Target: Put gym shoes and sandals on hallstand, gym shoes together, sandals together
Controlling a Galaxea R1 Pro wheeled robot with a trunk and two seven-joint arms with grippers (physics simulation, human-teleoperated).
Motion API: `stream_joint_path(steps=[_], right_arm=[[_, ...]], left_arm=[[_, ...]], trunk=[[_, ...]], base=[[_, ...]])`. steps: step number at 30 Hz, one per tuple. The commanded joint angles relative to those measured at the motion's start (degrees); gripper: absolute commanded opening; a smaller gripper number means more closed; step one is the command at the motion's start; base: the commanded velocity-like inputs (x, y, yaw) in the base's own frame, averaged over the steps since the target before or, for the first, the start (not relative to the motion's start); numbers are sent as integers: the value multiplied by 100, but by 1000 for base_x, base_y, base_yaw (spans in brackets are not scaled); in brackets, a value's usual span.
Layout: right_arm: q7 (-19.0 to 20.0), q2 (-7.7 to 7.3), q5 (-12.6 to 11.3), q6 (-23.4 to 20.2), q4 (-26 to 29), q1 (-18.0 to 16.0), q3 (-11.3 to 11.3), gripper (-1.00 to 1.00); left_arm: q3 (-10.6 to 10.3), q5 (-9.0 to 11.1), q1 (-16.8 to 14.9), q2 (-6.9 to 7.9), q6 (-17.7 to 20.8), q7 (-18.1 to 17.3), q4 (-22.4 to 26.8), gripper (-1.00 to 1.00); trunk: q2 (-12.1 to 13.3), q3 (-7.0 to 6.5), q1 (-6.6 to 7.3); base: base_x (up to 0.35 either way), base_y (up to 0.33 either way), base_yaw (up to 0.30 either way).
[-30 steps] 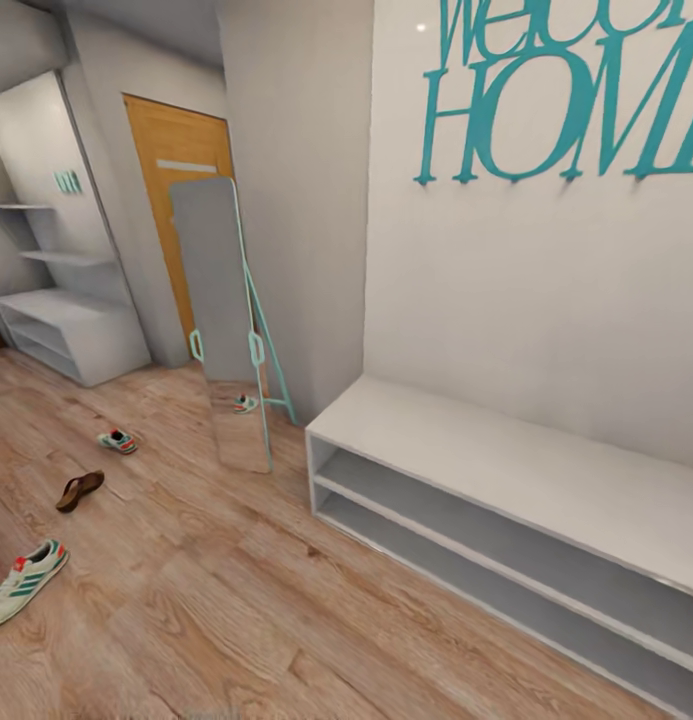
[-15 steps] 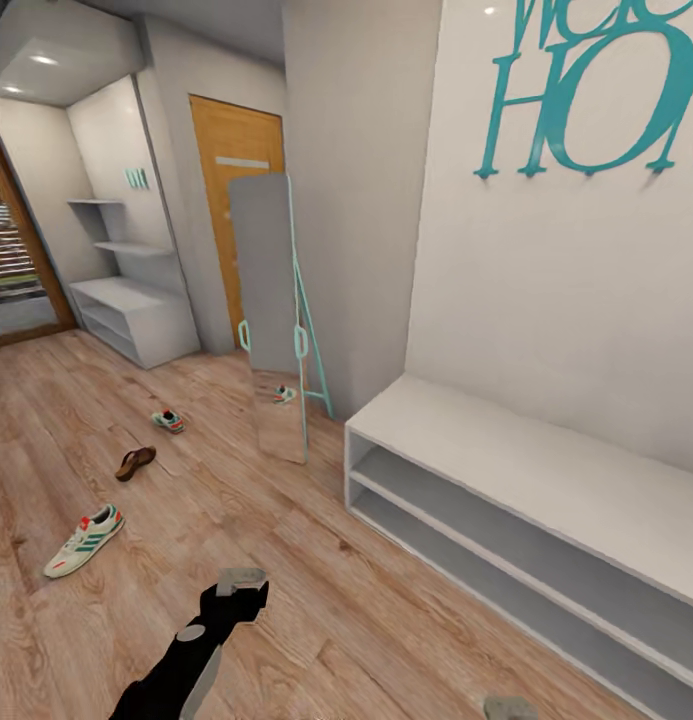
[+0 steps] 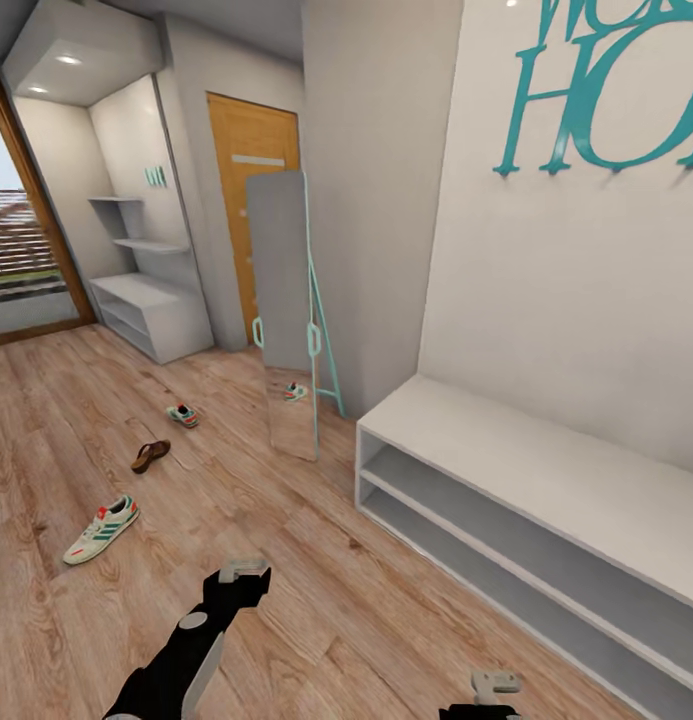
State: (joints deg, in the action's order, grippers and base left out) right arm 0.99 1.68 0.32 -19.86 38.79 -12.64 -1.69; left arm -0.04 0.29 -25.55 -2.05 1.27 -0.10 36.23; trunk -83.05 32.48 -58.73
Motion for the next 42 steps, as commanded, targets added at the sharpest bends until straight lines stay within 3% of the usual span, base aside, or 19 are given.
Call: stream_joint_path(steps=[1,4,10,20,22,42], right_arm=[[1,3,-2,-34,11,-1,-22,100],[-8,6,-2,-35,12,-2,-23,100],[-11,18,-15,-35,61,-2,-12,100],[-6,25,-38,-35,458,-2,-7,100],[-6,23,-40,-35,572,-2,-7,100],[32,6,12,-34,595,-2,-13,100]], left_arm=[[-3,0,-2,3,19,0,74,100],[-3,-2,-3,9,97,7,225,100],[2,5,-3,11,689,-30,691,100],[-7,6,-3,-66,905,-51,1630,100],[-6,11,-3,-72,1168,-51,1880,100],[-12,19,6,-65,1288,-50,1932,100]], trunk=[[-3,6,0],[-3,9,0],[-3,22,0],[-3,58,0],[-3,66,0],[-3,146,0]], base=[[0,0,184],[0,0,239],[0,0,274],[0,0,285],[0,0,285],[0,0,286]])
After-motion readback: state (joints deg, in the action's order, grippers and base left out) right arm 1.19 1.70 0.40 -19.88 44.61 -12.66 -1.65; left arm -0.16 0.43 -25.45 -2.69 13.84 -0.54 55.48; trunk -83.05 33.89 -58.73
